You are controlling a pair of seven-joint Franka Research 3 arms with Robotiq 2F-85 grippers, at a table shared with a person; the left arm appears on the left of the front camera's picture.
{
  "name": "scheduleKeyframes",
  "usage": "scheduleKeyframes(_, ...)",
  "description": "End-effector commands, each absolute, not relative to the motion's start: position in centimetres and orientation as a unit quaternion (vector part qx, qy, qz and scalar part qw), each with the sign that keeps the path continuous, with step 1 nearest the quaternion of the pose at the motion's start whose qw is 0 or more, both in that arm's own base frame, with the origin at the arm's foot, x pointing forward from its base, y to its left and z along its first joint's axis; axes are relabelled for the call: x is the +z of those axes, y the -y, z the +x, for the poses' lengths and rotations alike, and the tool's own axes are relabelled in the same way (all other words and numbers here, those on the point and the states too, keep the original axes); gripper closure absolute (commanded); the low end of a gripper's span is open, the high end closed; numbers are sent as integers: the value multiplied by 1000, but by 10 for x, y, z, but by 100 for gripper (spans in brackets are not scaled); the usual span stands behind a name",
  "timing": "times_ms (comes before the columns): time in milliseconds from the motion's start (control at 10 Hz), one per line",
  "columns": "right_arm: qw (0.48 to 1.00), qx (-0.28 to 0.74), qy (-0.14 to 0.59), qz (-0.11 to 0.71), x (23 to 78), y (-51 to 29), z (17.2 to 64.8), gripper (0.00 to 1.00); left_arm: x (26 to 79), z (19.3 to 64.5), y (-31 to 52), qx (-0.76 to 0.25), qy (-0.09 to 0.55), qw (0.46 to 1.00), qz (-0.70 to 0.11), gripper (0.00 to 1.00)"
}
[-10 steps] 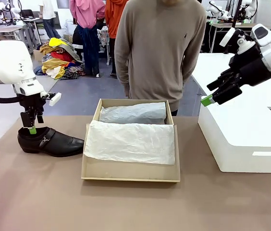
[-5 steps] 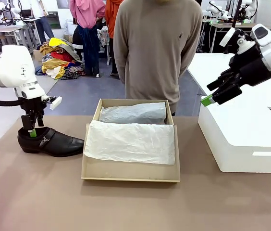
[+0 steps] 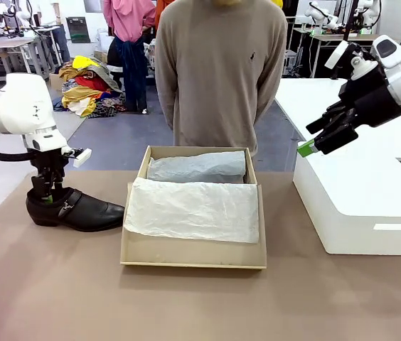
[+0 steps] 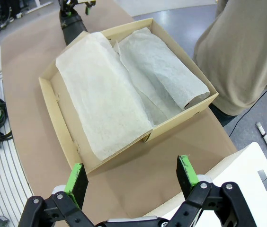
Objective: Pack the shoes into the box.
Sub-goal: Place the other shoe of the Shoes into the Shoes Box.
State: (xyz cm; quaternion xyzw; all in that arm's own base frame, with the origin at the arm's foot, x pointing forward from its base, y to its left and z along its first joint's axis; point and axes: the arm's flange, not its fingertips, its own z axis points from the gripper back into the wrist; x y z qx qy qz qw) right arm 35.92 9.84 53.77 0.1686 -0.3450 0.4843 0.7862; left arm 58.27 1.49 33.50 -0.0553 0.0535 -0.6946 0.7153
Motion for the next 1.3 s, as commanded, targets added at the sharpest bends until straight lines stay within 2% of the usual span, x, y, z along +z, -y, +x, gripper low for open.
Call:
scheduleKeyframes(0, 779, 489, 351, 177, 537, -98, 362, 0, 338, 584, -16, -700, -59, 709, -63, 55)
scheduleKeyframes(200, 779, 489, 351, 177, 537, -98, 362, 0, 338, 583, -16, -702, -57, 707, -65, 95)
scheduleKeyframes(300, 779, 489, 351, 177, 537, -98, 362, 0, 338, 583, -15, -703, -57, 706, -67, 100)
scheduleKeyframes(900, 779, 489, 351, 177, 537, -98, 362, 0, 346, 579, -15, -709, -57, 702, -44, 100)
scheduleKeyframes(1200, 779, 489, 351, 177, 537, -98, 362, 0, 369, 580, -18, -678, -57, 731, -47, 100)
